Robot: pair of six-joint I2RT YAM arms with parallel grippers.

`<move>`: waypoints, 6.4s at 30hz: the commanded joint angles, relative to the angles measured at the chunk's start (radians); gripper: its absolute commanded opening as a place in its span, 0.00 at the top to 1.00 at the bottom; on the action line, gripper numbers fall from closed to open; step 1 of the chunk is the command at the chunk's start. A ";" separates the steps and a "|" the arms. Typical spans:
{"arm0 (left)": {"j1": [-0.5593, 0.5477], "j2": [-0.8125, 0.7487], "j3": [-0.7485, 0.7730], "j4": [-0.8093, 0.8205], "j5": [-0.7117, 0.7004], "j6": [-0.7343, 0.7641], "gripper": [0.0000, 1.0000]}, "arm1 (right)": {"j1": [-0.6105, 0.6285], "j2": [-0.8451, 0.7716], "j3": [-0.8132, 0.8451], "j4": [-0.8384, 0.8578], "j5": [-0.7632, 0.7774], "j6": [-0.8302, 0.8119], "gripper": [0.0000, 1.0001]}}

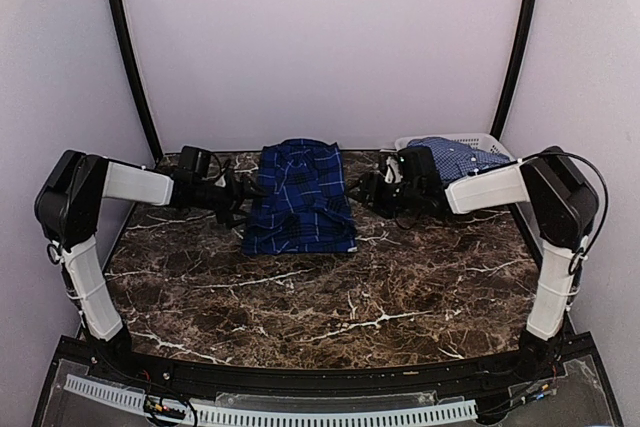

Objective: Fold and stack the long sleeve shirts
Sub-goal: Move the 2/3-rectangle-folded shirt to the center of the board, then smooth out the 2/3-rectangle-folded shirt at the center of the board.

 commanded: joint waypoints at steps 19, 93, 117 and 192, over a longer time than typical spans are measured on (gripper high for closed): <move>-0.016 -0.297 -0.116 -0.336 -0.198 0.334 0.21 | 0.248 -0.145 -0.037 -0.346 0.344 -0.420 0.38; -0.372 -0.785 -0.500 -0.570 -0.362 0.108 0.63 | 0.440 -0.437 -0.357 -0.410 0.318 -0.263 0.51; -0.410 -0.501 -0.375 -0.296 -0.231 0.151 0.80 | 0.384 -0.222 -0.117 -0.406 0.301 -0.333 0.84; -0.117 -0.230 -0.055 -0.265 -0.394 0.146 0.93 | 0.218 0.128 0.314 -0.453 0.190 -0.435 0.59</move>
